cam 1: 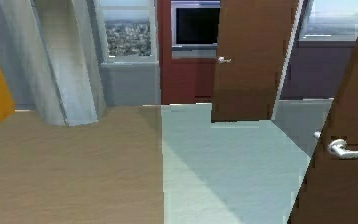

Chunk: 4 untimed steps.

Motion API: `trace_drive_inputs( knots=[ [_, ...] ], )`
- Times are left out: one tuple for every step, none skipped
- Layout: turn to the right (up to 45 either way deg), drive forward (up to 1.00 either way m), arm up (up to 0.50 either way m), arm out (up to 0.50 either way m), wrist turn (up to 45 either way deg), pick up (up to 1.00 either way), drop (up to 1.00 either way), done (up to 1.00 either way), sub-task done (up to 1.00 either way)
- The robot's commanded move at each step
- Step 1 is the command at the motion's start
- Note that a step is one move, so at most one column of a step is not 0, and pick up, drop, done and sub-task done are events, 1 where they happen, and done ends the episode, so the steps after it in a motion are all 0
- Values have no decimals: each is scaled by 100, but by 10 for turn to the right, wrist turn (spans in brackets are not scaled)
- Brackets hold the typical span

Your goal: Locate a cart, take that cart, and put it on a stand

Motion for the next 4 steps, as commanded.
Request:
trace_drive_inputs(
  knots=[
    [0,90,0,0,0,0,0,0,0],
    [330,0,0,0,0,0,0,0,0],
    [30,0,0,0,0,0,0,0,0],
    [0,50,0,0,0,0,0,0,0]
  ],
)
